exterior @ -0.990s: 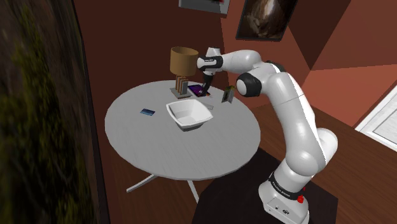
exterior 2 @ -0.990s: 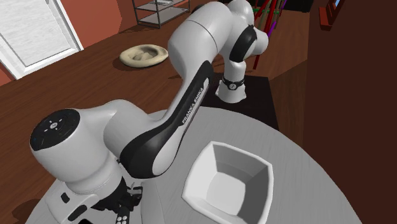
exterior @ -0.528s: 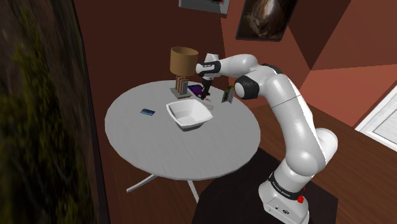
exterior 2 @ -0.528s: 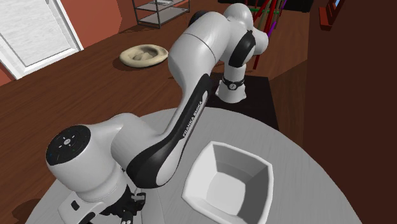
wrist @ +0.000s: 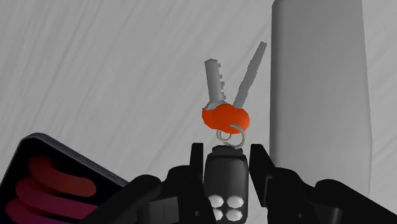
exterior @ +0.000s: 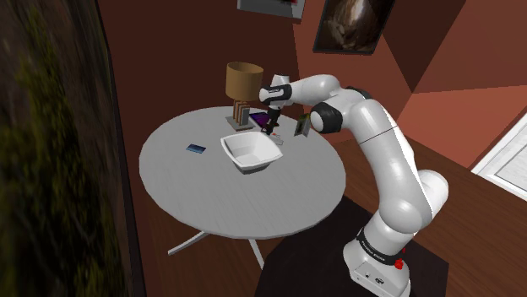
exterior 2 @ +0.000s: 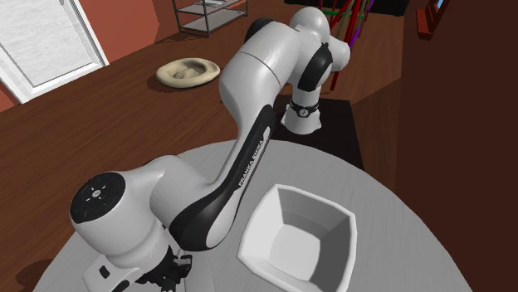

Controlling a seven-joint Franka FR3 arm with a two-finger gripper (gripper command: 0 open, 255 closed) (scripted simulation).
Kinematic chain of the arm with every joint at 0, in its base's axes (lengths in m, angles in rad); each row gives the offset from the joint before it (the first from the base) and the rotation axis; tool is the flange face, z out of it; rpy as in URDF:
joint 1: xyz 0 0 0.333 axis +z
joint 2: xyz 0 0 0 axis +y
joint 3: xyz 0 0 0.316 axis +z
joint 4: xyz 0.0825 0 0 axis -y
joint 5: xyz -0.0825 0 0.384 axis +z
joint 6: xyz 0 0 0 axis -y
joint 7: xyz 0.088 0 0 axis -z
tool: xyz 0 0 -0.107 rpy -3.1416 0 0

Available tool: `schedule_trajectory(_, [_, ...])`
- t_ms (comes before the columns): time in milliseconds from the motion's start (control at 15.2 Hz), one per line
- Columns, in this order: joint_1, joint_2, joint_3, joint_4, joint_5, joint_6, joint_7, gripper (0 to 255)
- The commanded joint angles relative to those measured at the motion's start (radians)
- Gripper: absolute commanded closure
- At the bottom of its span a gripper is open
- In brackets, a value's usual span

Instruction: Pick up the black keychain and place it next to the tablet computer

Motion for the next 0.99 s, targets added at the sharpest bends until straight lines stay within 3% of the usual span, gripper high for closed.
schedule_trajectory(0, [0.000,0.001,0.000,-0.002,0.000,0.000,0.000,255])
schedule_trajectory(132, [0.000,0.001,0.000,-0.002,0.000,0.000,0.000,255])
schedule_trajectory(198, [0.000,0.001,0.000,-0.002,0.000,0.000,0.000,0])
schedule_trajectory(528, [0.000,0.001,0.000,-0.002,0.000,0.000,0.000,0])
schedule_trajectory(924, [0.006,-0.066,-0.014,0.007,-0.015,-0.076,0.007,0])
